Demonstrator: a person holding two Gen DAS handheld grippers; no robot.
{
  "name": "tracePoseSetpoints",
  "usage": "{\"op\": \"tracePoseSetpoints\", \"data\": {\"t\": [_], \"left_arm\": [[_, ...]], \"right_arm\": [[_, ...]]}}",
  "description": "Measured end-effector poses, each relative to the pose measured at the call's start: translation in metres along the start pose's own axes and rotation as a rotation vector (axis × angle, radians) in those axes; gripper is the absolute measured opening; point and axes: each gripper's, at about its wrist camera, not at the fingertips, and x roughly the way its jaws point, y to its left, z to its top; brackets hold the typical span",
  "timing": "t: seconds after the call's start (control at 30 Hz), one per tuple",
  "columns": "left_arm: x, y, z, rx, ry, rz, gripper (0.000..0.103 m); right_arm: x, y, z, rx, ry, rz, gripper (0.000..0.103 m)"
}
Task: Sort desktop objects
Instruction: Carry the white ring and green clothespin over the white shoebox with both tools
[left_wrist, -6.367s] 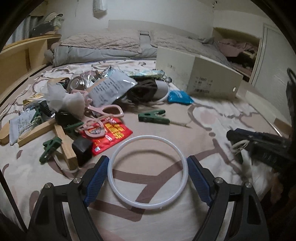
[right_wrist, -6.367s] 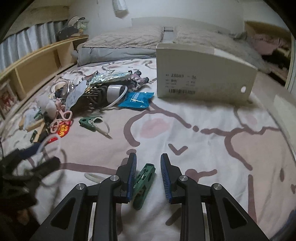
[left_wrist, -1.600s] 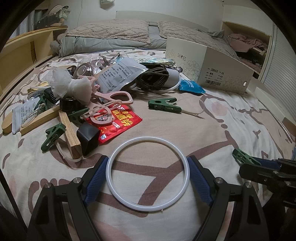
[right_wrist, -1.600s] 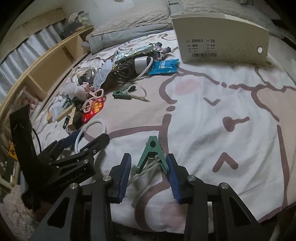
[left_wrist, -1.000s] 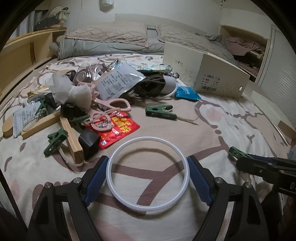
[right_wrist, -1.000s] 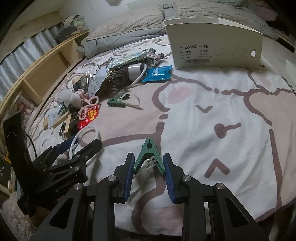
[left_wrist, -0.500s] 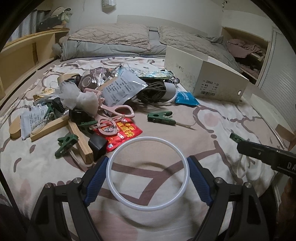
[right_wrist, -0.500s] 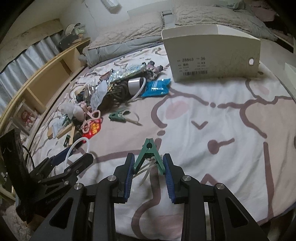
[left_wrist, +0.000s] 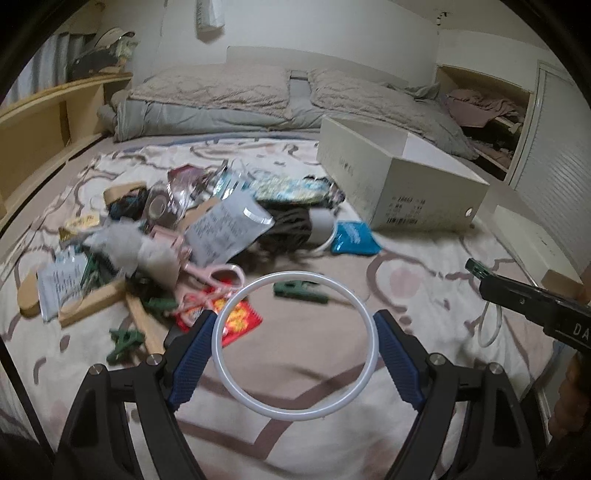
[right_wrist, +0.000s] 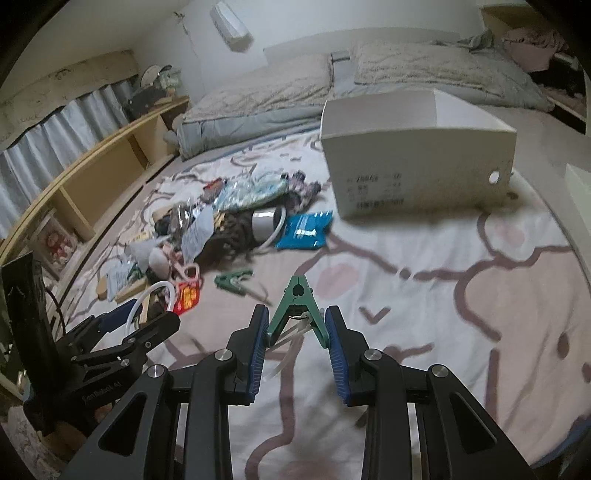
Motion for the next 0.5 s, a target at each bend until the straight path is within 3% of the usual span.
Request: {"op": "tracePoseSetpoints", "data": {"t": [0.5], "left_arm": [[0.01, -0.037, 0.058, 0.054, -0.061, -0.091, 0.085]], "right_arm": [[-0.026, -0.04, 0.048, -0.004, -0.125, -0.073, 0.032]]}}
